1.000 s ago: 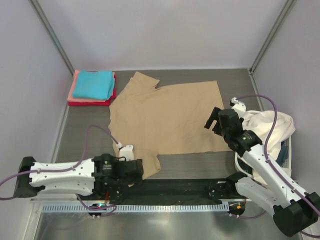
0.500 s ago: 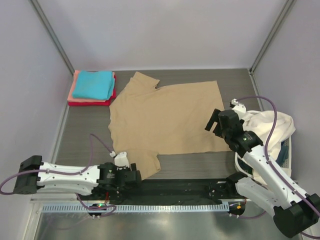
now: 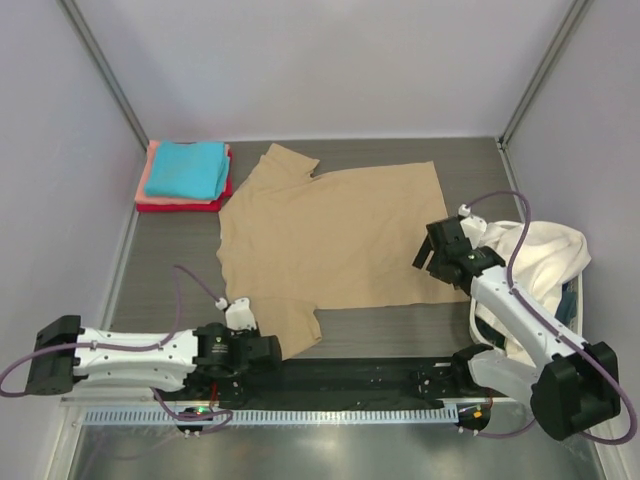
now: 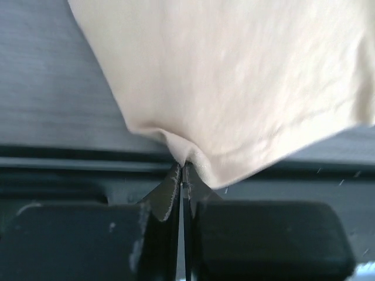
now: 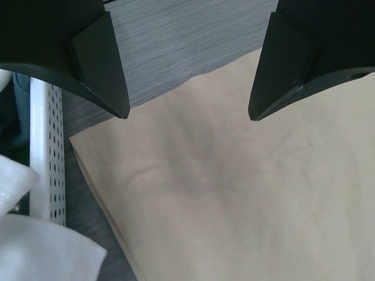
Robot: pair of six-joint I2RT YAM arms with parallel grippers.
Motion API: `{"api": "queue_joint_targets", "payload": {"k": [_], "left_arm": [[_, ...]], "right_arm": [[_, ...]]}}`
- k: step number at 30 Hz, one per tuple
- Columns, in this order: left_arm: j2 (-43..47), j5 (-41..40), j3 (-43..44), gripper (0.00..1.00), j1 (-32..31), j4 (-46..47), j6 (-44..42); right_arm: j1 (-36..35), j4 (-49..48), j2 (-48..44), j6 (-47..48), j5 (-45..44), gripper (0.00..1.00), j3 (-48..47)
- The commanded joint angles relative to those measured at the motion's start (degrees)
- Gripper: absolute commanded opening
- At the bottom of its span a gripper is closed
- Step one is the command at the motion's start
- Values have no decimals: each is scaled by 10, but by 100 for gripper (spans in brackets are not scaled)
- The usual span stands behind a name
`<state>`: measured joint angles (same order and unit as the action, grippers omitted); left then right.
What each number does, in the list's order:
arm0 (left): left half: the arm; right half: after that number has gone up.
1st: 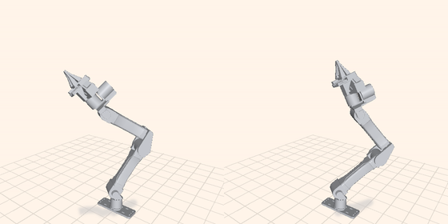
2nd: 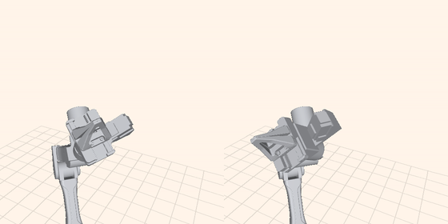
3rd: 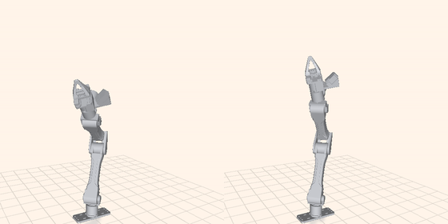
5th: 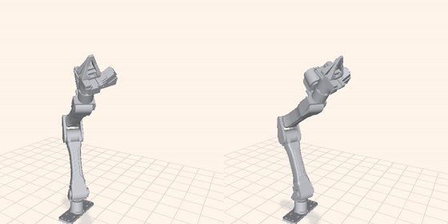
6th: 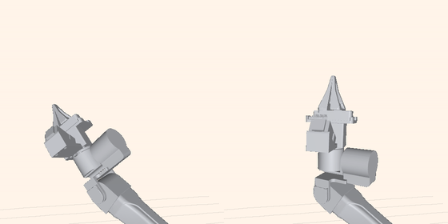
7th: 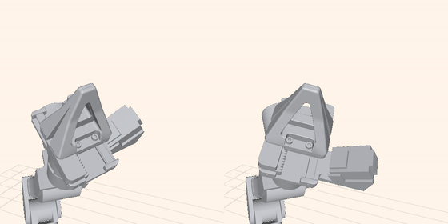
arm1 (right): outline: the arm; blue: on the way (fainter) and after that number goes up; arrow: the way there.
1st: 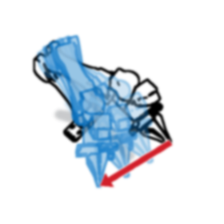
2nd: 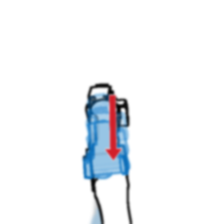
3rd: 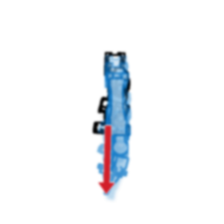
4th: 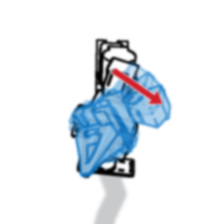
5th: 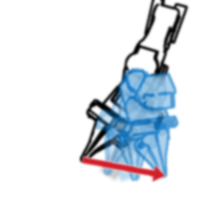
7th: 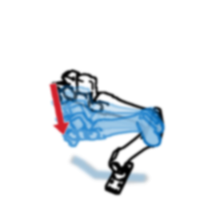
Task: Fold and stack the t-shirts
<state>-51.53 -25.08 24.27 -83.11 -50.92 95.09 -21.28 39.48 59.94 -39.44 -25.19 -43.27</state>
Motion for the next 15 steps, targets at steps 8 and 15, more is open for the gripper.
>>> {"api": "queue_joint_targets", "payload": {"k": [8,15], "left_arm": [[162,-111,-5,0,135,-11,-133],[179,-81,-11,0,192,18,-199]], "right_arm": [[167,-14,54,-85,57,87,81],[205,-91,116,-90,75,84,121]]}}
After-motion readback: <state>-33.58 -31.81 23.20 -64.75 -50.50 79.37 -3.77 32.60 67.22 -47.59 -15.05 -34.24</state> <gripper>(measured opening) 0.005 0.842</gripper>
